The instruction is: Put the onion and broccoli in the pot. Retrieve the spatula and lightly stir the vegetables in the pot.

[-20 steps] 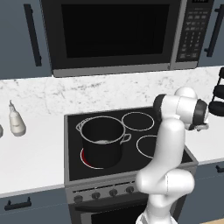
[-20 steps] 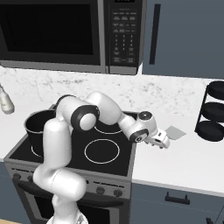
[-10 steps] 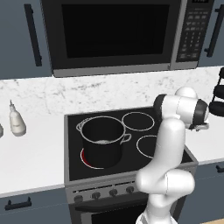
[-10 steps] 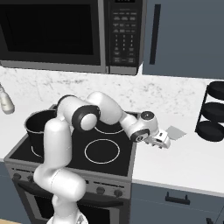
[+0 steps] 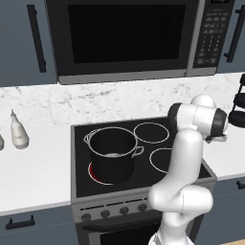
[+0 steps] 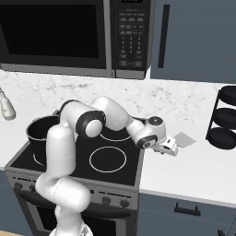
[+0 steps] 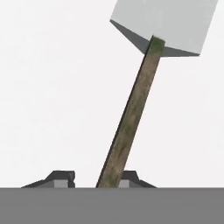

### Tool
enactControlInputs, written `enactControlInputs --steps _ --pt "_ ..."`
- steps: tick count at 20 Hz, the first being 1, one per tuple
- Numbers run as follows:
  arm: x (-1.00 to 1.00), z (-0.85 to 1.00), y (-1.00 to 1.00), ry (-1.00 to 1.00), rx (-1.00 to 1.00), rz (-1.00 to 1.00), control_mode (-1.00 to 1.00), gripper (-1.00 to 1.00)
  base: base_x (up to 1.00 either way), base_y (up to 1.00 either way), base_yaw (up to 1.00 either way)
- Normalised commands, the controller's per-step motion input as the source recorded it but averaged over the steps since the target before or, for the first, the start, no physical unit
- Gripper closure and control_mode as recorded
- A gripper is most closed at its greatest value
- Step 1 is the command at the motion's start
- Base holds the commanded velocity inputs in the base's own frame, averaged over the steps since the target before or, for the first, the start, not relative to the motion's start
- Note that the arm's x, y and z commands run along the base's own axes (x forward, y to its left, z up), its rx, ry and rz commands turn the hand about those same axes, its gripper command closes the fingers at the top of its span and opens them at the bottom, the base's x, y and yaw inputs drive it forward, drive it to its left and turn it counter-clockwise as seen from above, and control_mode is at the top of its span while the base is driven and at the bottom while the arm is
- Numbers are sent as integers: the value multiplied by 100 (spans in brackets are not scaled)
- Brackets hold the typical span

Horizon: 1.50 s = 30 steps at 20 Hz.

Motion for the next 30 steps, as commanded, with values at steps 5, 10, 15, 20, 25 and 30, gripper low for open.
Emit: enactControlInputs --steps 5,10,15,20,25,30 --pt "0 -10 0 0 2 0 -100 100 0 0 0" --pt "-12 -1 -5 0 3 0 -100 100 0 0 0" --pt "-64 10 -11 -19 4 -5 -100 100 0 0 0" --pt "-85 54 0 -37 6 -4 -100 100 0 0 0" --pt "-85 78 5 -40 7 -1 -100 100 0 0 0" --pt "-89 88 16 -30 13 0 -100 100 0 0 0"
